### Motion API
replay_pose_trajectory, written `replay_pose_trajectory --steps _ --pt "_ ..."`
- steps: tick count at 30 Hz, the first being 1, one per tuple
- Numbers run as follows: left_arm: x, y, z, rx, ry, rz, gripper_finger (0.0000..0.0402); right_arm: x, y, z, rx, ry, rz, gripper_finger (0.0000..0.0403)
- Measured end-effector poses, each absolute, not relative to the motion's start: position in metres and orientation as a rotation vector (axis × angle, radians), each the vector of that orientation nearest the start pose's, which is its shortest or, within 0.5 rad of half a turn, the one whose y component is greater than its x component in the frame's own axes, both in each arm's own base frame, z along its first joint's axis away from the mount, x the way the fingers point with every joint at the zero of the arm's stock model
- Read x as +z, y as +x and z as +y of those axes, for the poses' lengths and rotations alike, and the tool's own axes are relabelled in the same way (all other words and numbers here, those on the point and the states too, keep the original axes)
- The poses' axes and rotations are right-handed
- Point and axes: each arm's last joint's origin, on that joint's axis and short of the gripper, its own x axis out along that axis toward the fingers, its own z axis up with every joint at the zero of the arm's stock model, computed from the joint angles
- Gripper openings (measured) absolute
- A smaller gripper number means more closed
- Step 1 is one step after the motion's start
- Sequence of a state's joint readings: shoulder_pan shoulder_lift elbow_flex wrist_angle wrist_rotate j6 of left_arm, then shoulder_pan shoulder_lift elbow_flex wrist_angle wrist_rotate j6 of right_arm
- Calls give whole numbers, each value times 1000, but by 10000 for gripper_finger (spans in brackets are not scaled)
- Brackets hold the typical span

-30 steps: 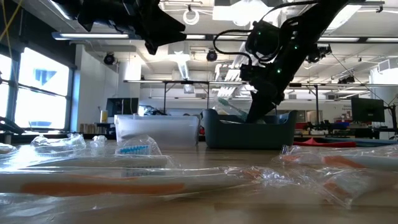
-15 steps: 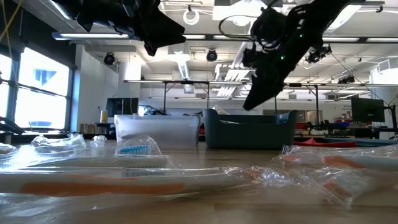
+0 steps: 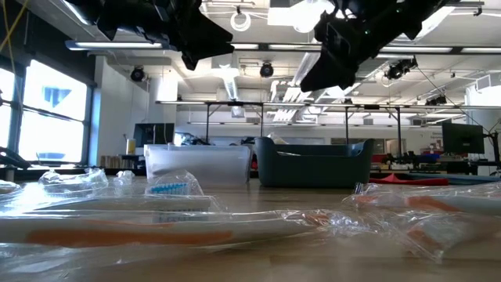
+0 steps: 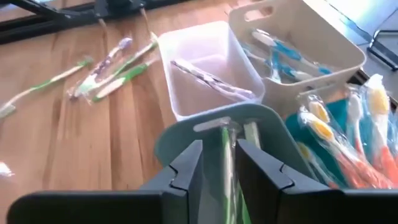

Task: Pick & Place Toothbrushes
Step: Put the purple toothbrush into the transparent bin

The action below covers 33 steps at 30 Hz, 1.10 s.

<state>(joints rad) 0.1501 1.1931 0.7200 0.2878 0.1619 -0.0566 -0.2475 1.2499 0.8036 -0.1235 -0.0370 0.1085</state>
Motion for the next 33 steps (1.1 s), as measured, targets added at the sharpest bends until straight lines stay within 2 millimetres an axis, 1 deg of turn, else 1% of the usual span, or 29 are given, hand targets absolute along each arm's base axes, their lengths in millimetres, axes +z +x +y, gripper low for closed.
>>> replay_pose_trajectory --steps 8,14,19,24,28,31,33 --pt "273 260 35 -7 -85 183 152 254 261 -60 -198 174 507 87" --pt "276 261 35 -8 -84 150 152 262 265 -58 -188 167 418 87" --pt "270 260 33 -4 -89 209 144 264 268 -49 -161 181 392 87" --pt "262 251 33 37 -78 226 101 265 270 -37 -106 113 390 87" --pt "262 233 30 31 -55 198 50 262 272 -26 -69 45 314 87" --pt "261 217 28 34 -49 170 13 260 266 -21 -62 36 288 87" --pt "260 208 27 31 -46 152 5 259 263 -20 -80 29 247 87"
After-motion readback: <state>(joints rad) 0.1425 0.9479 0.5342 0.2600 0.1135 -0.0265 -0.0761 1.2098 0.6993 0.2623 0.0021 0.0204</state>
